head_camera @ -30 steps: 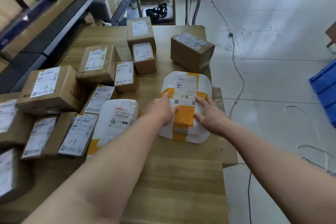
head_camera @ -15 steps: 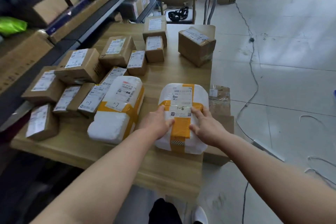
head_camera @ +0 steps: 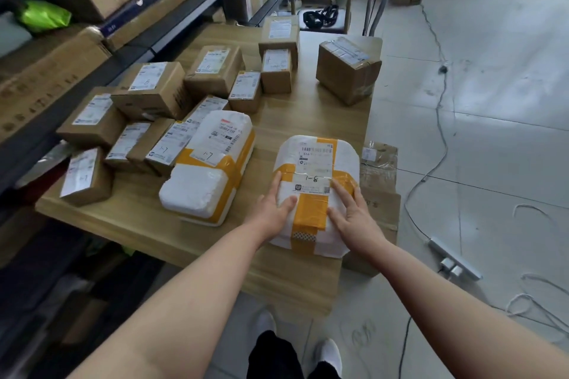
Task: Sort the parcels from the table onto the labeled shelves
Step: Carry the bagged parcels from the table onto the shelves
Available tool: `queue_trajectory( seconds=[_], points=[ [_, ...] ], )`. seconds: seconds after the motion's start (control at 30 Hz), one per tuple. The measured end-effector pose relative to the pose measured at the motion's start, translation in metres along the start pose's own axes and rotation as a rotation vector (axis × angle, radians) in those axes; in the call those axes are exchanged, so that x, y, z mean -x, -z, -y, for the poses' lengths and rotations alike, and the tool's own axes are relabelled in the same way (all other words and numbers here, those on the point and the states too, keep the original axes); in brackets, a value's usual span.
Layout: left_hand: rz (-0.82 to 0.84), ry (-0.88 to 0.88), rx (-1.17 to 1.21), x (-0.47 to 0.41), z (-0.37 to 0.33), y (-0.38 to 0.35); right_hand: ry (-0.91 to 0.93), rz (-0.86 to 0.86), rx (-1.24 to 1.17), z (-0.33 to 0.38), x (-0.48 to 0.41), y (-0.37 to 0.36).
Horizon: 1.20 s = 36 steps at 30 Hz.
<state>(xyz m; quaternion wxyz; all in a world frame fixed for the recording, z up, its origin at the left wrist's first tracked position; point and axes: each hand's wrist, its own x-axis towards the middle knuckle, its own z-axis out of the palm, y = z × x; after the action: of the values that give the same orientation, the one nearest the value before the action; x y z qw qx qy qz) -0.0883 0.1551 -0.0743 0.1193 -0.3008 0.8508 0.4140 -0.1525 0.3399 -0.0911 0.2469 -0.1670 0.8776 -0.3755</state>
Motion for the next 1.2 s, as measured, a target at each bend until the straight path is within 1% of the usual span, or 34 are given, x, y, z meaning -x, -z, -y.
queue_trajectory(
  seconds=[0.1,0.2,0.27,0.43,0.6,0.77,0.93,1.07,1.2],
  points=[
    [0.03,0.001,0.106,0.005,-0.004,0.001,0.014,-0.032,-0.064,0.0,0.003,0.005],
    [0.081,-0.016,0.219,0.014,-0.012,0.003,0.04,-0.083,-0.027,0.005,0.005,0.015],
    [0.064,-0.032,0.241,0.021,-0.019,0.009,0.071,-0.096,-0.002,0.014,0.004,0.026],
    [-0.077,-0.048,0.281,0.044,-0.026,0.044,0.182,-0.056,0.02,0.058,0.003,0.037],
    [-0.273,-0.028,0.309,0.084,-0.008,0.096,0.358,-0.004,0.036,0.118,0.01,0.016],
    [-0.42,0.023,0.458,0.138,0.04,0.134,0.48,0.135,0.049,0.174,0.028,-0.029],
    [-0.56,0.116,0.573,0.202,0.108,0.15,0.548,0.306,0.13,0.218,0.062,-0.096],
    [-0.669,0.204,0.603,0.266,0.17,0.153,0.606,0.415,0.212,0.245,0.108,-0.161],
    [-0.738,0.292,0.655,0.342,0.236,0.152,0.681,0.551,0.257,0.266,0.17,-0.228]
  ],
)
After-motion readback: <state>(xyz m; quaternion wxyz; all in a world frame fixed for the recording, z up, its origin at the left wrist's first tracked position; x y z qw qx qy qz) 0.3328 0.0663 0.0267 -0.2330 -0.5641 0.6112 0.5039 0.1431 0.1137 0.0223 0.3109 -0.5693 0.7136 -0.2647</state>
